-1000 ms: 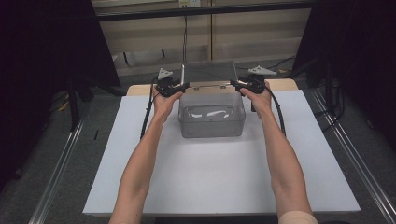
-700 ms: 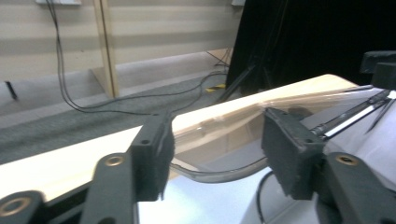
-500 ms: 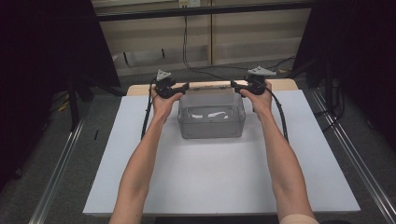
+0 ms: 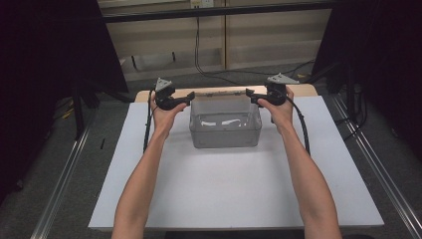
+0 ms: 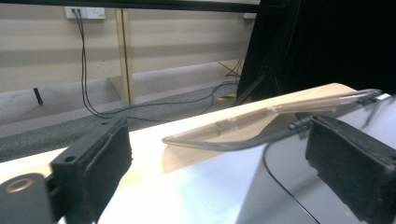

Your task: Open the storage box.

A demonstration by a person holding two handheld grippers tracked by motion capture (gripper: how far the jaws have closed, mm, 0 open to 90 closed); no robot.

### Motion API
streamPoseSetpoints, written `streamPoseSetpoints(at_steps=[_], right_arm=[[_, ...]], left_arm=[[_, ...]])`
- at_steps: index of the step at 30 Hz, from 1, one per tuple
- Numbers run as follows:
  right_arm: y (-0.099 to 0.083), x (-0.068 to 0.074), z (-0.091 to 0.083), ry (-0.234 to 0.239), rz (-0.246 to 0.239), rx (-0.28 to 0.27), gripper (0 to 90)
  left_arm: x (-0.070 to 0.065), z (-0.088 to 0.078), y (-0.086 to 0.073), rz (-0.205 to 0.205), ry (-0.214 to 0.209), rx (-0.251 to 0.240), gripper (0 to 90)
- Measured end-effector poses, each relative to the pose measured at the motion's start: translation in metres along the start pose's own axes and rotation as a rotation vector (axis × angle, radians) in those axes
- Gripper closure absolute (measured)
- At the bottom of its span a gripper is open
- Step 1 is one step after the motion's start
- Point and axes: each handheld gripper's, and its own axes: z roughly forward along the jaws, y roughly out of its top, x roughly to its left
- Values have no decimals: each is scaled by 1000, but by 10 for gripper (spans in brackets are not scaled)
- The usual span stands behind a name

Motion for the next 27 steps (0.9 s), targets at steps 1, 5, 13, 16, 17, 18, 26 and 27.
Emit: streamPoseSetpoints(at_steps=[1,5,13,16,17,18,26,27], right_arm=[[1,2,-2,-6,-7,-5,65],[3,5,-9,-12,2,-25,30],[2,14,-29,-37,-43,-43,17],[1,18,-36,-41,-49,-49,4],[1,20,-39,-46,-55,-56,4],[0,20,-41,-49,-56,-60,4],[-3,30,-62,-57,-71,-89,9],[-3,32,-65,-57,-75,-99,9]], left_arm=[[-1,-3,0,7,0,-8,61],[-7,-12,-1,5,-22,-30,49],[-20,-34,-5,23,-42,-74,37],[-24,-43,-8,42,-26,-89,30],[-25,-45,-8,50,-18,-92,30],[-27,-49,-9,64,-16,-86,29],[-38,-72,-10,83,-16,-130,29],[-40,-77,-11,82,-25,-135,29]])
